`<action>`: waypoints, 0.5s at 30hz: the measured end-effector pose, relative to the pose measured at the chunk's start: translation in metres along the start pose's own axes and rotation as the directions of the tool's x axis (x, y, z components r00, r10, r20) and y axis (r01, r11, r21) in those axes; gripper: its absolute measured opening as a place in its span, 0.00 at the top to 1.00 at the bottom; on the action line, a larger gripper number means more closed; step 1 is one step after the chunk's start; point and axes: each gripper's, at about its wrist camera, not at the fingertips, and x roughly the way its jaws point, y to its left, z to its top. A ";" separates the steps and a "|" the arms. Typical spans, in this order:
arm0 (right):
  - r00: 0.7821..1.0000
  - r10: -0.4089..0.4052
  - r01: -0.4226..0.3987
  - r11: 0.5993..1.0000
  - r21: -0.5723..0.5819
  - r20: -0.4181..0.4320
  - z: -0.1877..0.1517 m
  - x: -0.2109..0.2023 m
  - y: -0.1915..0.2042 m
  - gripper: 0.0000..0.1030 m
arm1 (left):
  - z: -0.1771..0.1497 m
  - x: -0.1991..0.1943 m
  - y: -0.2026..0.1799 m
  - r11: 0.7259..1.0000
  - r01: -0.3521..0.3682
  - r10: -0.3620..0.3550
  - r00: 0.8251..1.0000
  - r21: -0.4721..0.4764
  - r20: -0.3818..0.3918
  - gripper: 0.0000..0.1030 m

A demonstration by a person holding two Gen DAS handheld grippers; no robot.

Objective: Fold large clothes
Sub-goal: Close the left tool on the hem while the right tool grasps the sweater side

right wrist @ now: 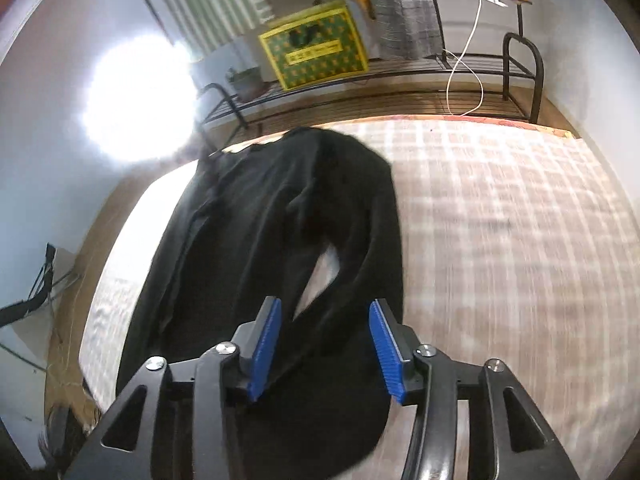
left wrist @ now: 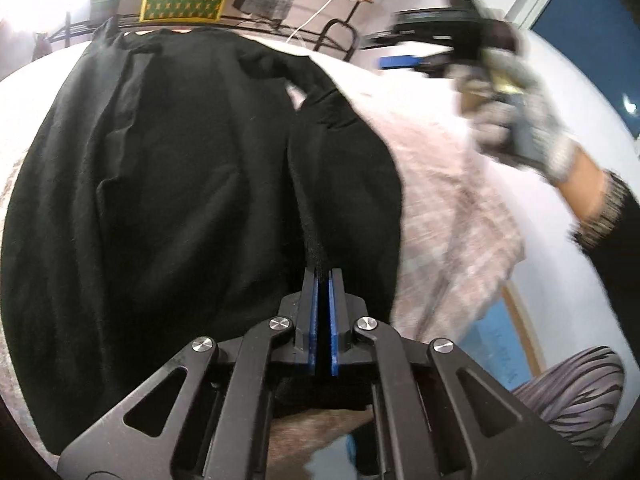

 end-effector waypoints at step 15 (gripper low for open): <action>0.988 -0.133 0.137 0.989 0.051 -0.083 0.098 0.125 -0.025 0.67 | 0.003 -0.006 -0.013 0.997 0.079 -0.079 0.997 0.016 0.018 0.99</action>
